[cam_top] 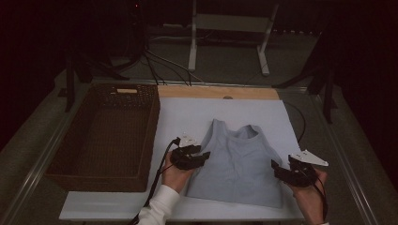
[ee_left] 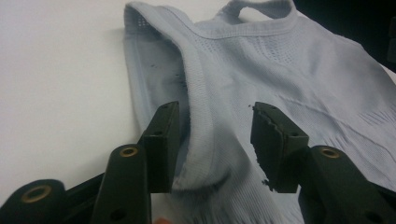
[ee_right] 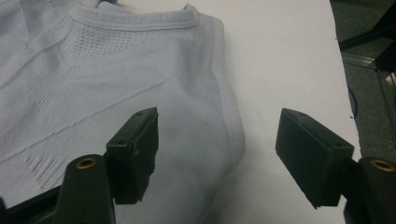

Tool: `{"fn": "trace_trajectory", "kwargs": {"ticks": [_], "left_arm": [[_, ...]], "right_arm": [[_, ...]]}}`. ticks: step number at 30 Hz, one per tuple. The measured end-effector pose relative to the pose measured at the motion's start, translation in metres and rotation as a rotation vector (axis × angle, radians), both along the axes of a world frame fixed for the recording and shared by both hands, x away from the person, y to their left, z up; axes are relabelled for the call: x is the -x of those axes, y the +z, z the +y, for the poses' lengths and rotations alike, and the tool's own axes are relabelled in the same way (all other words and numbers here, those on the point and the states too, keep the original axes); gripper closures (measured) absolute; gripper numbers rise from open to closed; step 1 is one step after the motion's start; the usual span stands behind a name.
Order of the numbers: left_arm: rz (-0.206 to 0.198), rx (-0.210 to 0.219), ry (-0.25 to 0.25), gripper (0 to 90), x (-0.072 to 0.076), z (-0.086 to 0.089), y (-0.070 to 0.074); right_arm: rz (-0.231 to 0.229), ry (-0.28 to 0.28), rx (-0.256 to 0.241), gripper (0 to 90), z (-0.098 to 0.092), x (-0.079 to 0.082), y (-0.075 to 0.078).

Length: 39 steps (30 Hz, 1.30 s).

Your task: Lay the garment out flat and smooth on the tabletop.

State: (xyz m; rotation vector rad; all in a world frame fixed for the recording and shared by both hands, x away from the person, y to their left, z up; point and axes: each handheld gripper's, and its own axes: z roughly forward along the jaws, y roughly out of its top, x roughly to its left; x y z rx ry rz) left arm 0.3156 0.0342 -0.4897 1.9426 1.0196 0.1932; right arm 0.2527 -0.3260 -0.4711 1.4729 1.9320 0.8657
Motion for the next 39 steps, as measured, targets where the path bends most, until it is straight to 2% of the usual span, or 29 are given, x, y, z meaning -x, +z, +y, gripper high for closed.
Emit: {"fn": "trace_trajectory", "kwargs": {"ticks": [4, 6, 8, 10, 14, 19, 26, 33, 39], "left_arm": [[0.023, -0.024, 0.003, 47.1, -0.006, -0.005, -0.008], [0.035, -0.022, -0.001, 48.4, -0.009, -0.006, -0.012], [0.051, -0.023, -0.025, 58.4, -0.010, -0.006, -0.014], [0.050, -0.037, -0.047, 73.1, -0.009, -0.006, -0.013], [0.033, -0.047, -0.059, 84.0, -0.005, -0.004, -0.009], [0.007, -0.077, -0.052, 85.1, -0.001, 0.001, -0.004], [-0.006, -0.086, -0.015, 85.2, 0.001, 0.016, -0.001], [-0.015, -0.083, 0.013, 85.3, 0.001, 0.026, -0.001], [-0.031, -0.088, 0.029, 85.3, 0.003, 0.032, 0.001]], "right_arm": [[-0.001, 0.004, -0.001, 30.1, 0.000, 0.001, 0.000], [-0.003, 0.006, 0.000, 30.0, 0.000, 0.001, 0.000], [-0.003, 0.006, -0.001, 29.9, 0.000, 0.002, 0.001], [-0.004, 0.006, -0.003, 29.9, 0.000, 0.002, 0.001], [-0.004, 0.008, -0.004, 29.6, 0.000, 0.003, 0.001], [-0.002, 0.010, -0.011, 27.5, 0.001, 0.004, 0.000], [0.015, 0.011, -0.035, 27.1, 0.001, 0.005, -0.003], [0.038, 0.017, -0.033, 27.4, 0.004, 0.005, -0.007], [0.069, 0.029, -0.039, 31.3, 0.008, 0.006, -0.012]]}}
